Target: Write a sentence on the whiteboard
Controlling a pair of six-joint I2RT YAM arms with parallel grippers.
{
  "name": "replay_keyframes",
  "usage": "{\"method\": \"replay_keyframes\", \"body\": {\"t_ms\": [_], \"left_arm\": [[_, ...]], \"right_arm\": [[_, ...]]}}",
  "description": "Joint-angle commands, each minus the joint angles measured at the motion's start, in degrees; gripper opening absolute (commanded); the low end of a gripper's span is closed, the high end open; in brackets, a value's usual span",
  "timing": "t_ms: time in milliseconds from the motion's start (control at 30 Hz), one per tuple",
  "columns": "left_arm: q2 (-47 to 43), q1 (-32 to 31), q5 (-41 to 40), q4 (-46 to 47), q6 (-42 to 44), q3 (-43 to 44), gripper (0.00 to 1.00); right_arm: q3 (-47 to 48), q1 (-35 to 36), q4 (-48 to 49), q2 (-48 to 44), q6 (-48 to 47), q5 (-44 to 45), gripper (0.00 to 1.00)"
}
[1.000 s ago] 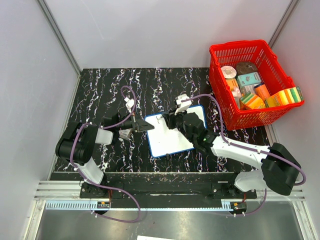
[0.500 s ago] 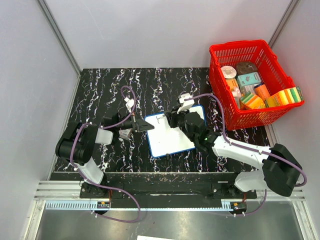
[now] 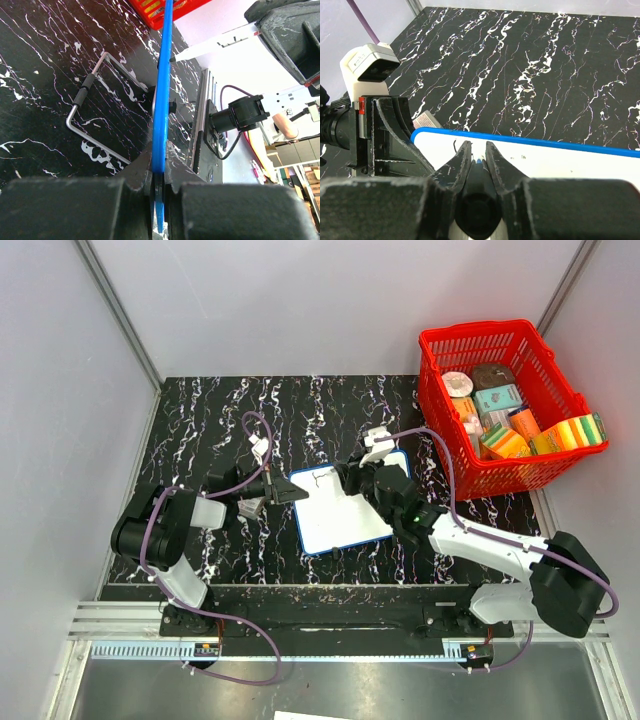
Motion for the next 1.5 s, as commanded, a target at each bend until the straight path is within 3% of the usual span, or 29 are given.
{"method": "replay_keyframes", "body": {"t_ms": [0,633,1467], "left_arm": [[-0.3,-0.1,-1.6,-0.1,5.0,1.0,0.00],[-0.6,-0.4,-1.7,-1.3,5.7,1.2,0.00],[-1.0,-0.5,-2.0,-2.8,6.7,1.4,0.00]], "right_arm": [[2.0,-0.6,2.2,-0.8,-1.1,1.1,0.00],[4.8,-1.0,2.5,2.6,-1.8,0.8,0.00],[-0.9,-1.0,-1.6,-0.8,1.6,-2.5,0.00]]}}
